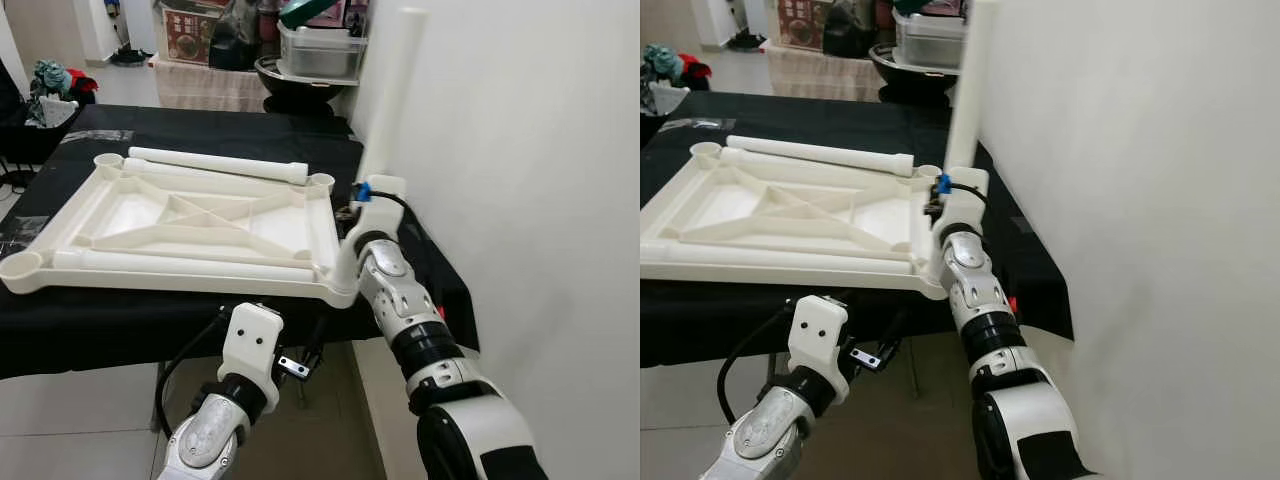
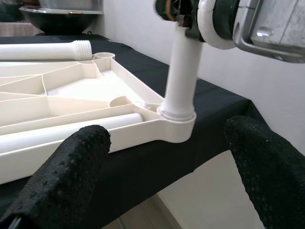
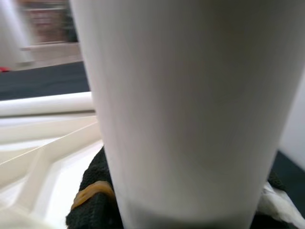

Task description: Building children table

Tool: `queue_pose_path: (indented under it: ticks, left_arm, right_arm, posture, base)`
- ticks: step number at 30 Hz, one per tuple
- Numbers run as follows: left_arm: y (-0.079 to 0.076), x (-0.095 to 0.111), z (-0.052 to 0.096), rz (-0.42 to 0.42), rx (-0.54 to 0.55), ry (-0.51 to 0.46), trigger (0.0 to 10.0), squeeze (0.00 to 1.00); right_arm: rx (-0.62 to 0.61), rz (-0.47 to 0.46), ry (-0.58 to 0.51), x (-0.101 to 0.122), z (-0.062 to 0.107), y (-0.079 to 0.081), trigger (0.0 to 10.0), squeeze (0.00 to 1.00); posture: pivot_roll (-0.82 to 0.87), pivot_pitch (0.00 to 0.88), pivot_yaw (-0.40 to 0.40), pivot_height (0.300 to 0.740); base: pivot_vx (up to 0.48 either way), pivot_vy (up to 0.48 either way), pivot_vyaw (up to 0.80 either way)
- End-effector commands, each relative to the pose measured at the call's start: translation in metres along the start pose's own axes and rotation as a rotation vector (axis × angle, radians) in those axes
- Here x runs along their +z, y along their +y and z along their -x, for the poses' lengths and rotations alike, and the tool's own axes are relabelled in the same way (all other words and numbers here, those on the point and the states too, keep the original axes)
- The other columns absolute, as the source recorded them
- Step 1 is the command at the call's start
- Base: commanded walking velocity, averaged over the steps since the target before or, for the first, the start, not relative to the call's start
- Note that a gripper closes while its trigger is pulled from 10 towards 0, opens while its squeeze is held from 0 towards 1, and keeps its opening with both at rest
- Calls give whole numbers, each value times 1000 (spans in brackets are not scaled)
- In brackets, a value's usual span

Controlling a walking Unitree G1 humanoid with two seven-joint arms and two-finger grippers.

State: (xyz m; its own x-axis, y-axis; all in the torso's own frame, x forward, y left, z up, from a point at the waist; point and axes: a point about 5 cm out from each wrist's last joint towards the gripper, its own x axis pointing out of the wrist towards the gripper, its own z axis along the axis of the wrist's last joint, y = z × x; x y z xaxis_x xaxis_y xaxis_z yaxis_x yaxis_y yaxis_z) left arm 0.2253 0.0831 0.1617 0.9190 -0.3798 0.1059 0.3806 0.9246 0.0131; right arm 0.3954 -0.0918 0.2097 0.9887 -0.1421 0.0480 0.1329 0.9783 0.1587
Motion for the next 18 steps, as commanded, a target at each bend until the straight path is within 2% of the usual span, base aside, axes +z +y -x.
queue_pose_path:
  ticks: [1,2,3,5,6,8,9,12,13,14,15,16,18]
  left_arm:
    - [-2,-2,0,5,-4,7,10000,0]
    - [-2,-2,0,4,-5,7,10000,0]
    - [-2,-2,0,4,-5,7,10000,0]
    - [-2,-3,0,5,-5,7,10000,0]
    - [-3,-3,0,5,-5,7,10000,0]
    - [-3,-3,0,6,-5,7,10000,0]
    - [-3,-3,0,6,-5,7,10000,0]
    - [-3,-3,0,7,-6,6,10000,0]
    - [-3,-2,0,8,-6,6,10000,0]
    - [-4,-2,0,9,-5,6,10000,0]
    - [-4,-2,0,10,-4,7,10000,0]
    - [-4,-2,0,10,-4,7,10000,0]
    - [-4,-2,0,9,-4,7,10000,0]
  right_arm:
    - [-121,-12,53,-9,1,-16,0,0]
    - [-102,-29,69,-10,1,-10,2784,0]
    - [-55,-33,81,-11,1,-3,10000,0]
    - [-9,-34,91,-12,1,5,10000,0]
    - [56,-52,60,-8,1,12,10000,753]
    - [117,-73,18,-2,1,19,10000,753]
    - [162,-88,-6,2,1,22,10000,1000]
    - [201,-101,-26,6,0,24,10000,1000]
    - [228,-92,-46,10,0,23,10000,0]
    - [313,-116,-44,12,0,26,10000,0]
    - [499,-150,-26,13,2,32,10000,0]
    - [499,-150,-26,13,2,32,10000,0]
    - [625,-164,-5,11,5,34,10000,0]
  posture:
    - [77,65,-141,740]
    - [77,64,-141,740]
    - [77,64,-141,740]
    - [78,65,-142,740]
    - [78,66,-142,740]
    - [78,66,-142,740]
    - [75,68,-143,740]
    - [75,66,-143,740]
    - [75,67,-144,740]
    - [75,69,-146,740]
    - [73,70,-142,740]
    - [73,70,-142,740]
    - [74,71,-143,740]
  base:
    - [0,0,0]
    - [0,0,0]
    - [0,0,0]
    - [0,0,0]
    - [0,0,0]
    - [0,0,0]
    - [0,0,0]
    - [0,0,0]
    - [0,0,0]
    - [0,0,0]
    - [0,0,0]
    - [0,0,0]
    - [0,0,0]
